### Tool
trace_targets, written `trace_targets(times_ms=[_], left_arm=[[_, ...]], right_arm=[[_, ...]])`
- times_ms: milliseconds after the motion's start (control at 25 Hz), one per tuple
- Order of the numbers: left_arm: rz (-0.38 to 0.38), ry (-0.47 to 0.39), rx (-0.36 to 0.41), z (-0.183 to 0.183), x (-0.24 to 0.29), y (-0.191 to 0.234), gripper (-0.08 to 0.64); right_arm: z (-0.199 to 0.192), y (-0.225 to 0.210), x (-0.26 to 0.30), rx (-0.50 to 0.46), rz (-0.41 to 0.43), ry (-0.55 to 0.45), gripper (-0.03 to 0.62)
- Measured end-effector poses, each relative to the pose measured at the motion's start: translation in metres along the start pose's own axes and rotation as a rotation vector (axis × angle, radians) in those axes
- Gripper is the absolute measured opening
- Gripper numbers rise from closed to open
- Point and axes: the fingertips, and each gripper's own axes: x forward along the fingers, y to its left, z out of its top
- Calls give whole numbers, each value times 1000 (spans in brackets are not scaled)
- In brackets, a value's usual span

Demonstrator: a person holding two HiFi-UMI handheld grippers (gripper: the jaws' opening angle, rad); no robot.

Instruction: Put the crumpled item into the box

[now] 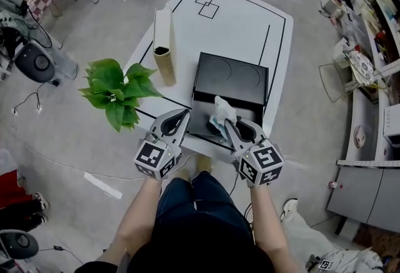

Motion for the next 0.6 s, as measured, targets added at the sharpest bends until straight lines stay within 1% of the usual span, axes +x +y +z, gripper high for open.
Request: trace_targets(times_ms=[280, 600], left_arm=[[20, 2, -3, -1, 6, 5, 2], [46, 8, -11, -5, 8, 14, 2]], right_arm=[[-13, -3, 14, 15, 65, 126, 66], [-23, -2, 28, -21, 113, 261, 66]])
